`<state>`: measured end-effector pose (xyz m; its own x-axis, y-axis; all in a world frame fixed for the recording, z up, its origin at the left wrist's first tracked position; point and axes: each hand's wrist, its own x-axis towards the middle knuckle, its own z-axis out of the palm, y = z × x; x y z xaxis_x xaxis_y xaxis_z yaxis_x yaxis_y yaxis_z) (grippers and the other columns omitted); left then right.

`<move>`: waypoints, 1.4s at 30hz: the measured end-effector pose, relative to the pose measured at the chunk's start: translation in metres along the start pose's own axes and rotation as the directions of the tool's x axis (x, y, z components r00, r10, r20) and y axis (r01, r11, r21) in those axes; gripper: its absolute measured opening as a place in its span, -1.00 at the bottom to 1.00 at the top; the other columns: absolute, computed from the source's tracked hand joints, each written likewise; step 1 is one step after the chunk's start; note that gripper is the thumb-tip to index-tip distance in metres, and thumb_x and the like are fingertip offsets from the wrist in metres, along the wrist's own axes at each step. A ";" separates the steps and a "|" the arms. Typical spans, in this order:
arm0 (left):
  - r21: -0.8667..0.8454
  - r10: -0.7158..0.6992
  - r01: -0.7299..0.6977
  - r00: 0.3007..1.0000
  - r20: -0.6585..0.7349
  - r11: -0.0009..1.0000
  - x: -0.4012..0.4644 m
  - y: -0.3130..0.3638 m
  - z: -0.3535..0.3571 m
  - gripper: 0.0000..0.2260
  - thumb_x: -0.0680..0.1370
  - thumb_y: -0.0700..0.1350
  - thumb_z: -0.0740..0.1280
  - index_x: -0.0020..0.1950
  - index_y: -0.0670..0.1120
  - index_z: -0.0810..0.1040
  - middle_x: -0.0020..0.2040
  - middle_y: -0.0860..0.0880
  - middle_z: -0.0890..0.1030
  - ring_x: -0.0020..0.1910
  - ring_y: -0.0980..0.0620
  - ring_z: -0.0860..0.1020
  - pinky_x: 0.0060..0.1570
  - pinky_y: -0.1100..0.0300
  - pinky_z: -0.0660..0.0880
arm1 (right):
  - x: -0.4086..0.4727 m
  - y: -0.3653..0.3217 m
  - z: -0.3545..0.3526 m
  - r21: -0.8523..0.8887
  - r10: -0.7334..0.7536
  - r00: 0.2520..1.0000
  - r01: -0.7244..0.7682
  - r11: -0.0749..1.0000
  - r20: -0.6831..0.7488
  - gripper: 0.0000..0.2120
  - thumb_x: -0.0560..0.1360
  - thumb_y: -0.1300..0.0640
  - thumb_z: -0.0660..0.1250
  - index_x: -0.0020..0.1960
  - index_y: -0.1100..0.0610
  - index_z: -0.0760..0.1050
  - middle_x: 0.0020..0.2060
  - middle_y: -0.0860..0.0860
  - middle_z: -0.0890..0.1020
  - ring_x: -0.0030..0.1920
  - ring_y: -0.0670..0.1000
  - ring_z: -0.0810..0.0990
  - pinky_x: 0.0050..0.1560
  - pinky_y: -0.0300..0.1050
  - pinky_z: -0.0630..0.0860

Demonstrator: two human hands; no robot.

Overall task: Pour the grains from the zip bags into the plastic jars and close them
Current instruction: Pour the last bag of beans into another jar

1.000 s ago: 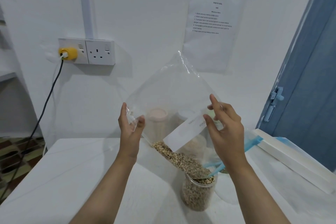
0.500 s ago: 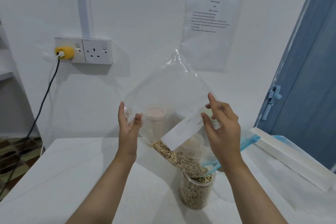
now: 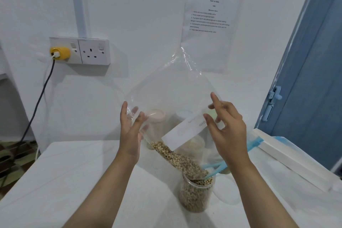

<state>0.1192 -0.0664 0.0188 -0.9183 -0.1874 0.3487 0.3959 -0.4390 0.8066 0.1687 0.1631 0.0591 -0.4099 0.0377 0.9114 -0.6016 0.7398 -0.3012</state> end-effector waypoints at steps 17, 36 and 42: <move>0.054 0.001 -0.002 1.000 0.020 0.999 0.000 0.002 -0.005 -0.27 0.41 -0.08 0.42 0.49 0.27 0.19 0.44 0.06 0.37 0.39 -0.06 0.46 0.38 -0.10 0.41 | 0.003 0.000 0.004 0.030 0.033 0.999 -0.032 0.999 -0.019 -0.45 0.52 0.22 0.36 0.48 0.12 0.35 -0.03 -0.14 0.51 -0.07 -0.34 0.44 -0.06 0.31 0.53; 0.241 0.094 -0.094 0.996 0.013 0.966 0.003 -0.003 -0.006 -0.27 0.55 -0.26 0.39 0.51 0.26 0.10 0.42 0.16 0.36 0.19 0.13 0.55 -0.03 0.38 0.53 | 0.006 0.001 0.000 0.021 0.094 0.995 -0.093 0.995 -0.029 -0.42 0.52 0.25 0.42 0.49 0.05 0.33 -0.05 -0.18 0.48 -0.15 -0.25 0.45 -0.02 0.23 0.56; 0.322 0.121 -0.117 0.993 0.008 0.939 0.004 -0.006 -0.007 -0.20 0.52 -0.34 0.41 0.49 0.29 0.09 0.43 0.16 0.34 0.07 0.17 0.54 -0.01 0.33 0.54 | 0.007 0.002 0.001 0.010 0.088 0.996 -0.088 0.996 -0.031 -0.42 0.53 0.24 0.41 0.50 0.06 0.32 -0.02 -0.14 0.49 -0.14 -0.25 0.45 -0.06 0.21 0.59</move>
<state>0.1135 -0.0706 0.0119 -0.8637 -0.2318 0.4476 0.4800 -0.1074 0.8707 0.1642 0.1643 0.0650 -0.4397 0.1233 0.8896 -0.5700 0.7272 -0.3825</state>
